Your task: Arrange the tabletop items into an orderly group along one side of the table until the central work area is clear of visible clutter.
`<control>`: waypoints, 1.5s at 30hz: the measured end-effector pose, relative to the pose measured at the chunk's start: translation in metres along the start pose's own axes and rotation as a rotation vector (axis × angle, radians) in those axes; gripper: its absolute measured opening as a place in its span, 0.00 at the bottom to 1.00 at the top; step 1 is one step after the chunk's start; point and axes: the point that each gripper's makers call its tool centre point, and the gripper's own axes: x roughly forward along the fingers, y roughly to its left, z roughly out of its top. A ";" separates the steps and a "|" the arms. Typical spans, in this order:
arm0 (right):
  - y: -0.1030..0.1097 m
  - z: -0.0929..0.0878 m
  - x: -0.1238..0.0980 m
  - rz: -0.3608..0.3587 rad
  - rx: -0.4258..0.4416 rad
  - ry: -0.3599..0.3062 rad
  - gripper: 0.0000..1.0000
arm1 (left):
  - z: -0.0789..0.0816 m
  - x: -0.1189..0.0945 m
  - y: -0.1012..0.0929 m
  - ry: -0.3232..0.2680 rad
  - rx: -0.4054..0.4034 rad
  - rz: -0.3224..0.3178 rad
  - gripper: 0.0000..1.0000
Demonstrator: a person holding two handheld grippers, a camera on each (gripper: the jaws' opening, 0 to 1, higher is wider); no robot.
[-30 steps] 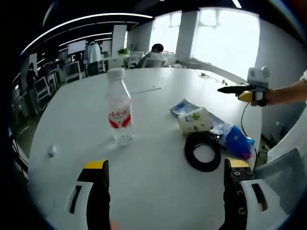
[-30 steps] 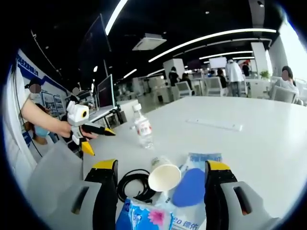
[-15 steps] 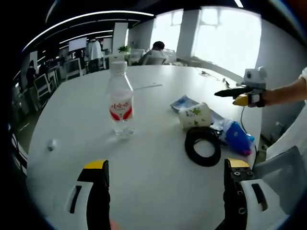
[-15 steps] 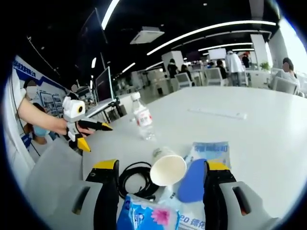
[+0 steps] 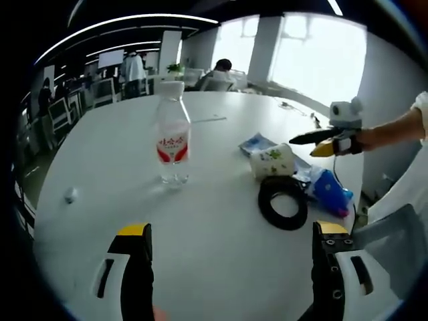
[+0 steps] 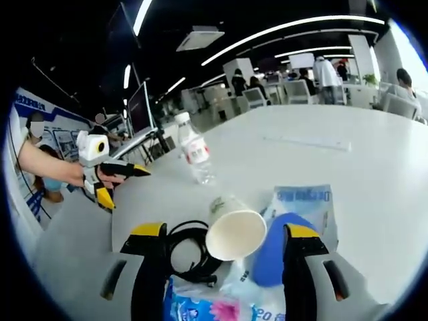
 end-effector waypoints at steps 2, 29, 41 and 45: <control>-0.002 -0.001 0.003 -0.002 0.006 0.006 0.68 | -0.001 0.000 0.000 0.000 -0.003 -0.003 0.96; 0.002 -0.017 0.016 -0.064 0.132 0.010 0.53 | -0.018 0.001 0.008 0.016 -0.046 -0.002 0.96; 0.014 -0.010 0.031 -0.026 0.138 0.018 0.38 | -0.017 -0.003 0.010 0.011 -0.045 0.002 0.96; 0.017 -0.010 0.035 -0.011 0.153 0.025 0.35 | -0.019 -0.006 0.012 0.013 -0.053 0.007 0.96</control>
